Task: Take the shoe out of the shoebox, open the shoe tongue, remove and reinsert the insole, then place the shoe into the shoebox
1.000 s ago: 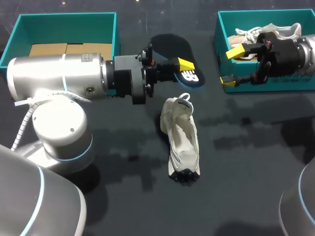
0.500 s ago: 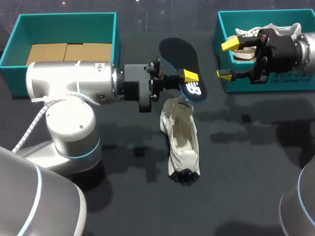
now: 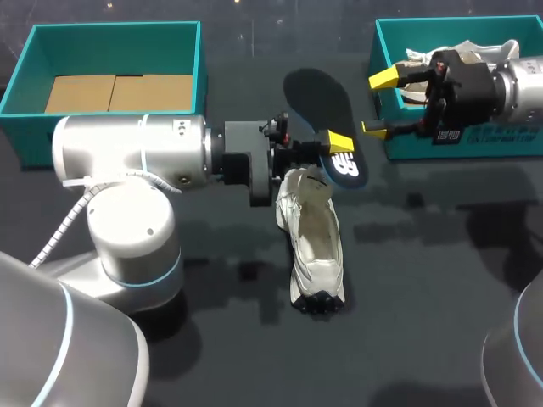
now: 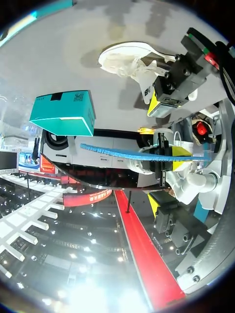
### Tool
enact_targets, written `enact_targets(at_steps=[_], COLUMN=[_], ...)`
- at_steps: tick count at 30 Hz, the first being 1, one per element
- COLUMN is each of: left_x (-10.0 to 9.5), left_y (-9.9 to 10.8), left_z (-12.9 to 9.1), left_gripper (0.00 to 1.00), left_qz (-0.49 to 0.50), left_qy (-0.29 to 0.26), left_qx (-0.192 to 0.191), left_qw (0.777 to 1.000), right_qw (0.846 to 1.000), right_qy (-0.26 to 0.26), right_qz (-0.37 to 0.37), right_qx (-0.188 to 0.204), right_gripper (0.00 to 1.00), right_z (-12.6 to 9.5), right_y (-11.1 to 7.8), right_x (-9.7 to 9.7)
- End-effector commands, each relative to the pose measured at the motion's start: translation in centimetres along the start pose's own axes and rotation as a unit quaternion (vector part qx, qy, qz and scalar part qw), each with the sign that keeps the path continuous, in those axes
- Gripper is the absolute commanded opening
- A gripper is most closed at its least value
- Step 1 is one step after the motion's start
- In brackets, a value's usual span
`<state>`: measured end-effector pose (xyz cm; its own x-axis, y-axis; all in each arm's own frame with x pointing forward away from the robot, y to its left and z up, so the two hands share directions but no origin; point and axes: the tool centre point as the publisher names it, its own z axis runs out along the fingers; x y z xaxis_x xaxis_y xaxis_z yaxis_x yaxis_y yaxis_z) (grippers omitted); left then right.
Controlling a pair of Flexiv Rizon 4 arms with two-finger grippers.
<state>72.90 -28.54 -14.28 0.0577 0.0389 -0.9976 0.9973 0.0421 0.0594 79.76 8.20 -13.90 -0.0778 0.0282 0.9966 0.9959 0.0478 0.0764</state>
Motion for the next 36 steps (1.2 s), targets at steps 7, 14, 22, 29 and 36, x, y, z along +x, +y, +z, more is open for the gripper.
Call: enact_targets(at_steps=[7,14,22,29,36], left_x=[0.1,0.0,0.6,0.8,1.2], left_y=[-0.3,-0.5,0.1,0.5,0.7], left_z=[0.1,0.9,1.2,1.7,2.0], left_gripper=[0.00,0.00,0.00,0.00,0.00], left_qz=[0.001,0.004,-0.003,0.001,0.005], left_qy=[-0.001,0.020,0.026,0.027,0.029], left_qx=[-0.004,-0.003,-0.013,-0.012,-0.010], left_qw=[1.000,1.000,1.000,1.000,1.000], right_qw=[1.000,1.000,1.000,0.999,0.999], right_qy=[0.002,-0.013,-0.021,-0.021,-0.023], right_qz=[0.000,-0.008,-0.007,-0.007,-0.002], right_qx=[0.000,0.007,0.022,0.030,0.031], right_gripper=[1.00,1.00,0.88,0.77,0.52], right_z=[0.2,1.5,2.6,3.6,4.5], right_y=[0.0,0.2,-0.4,-1.0,-1.5], right_x=[-0.3,-0.8,-1.2,-1.5,-1.5])
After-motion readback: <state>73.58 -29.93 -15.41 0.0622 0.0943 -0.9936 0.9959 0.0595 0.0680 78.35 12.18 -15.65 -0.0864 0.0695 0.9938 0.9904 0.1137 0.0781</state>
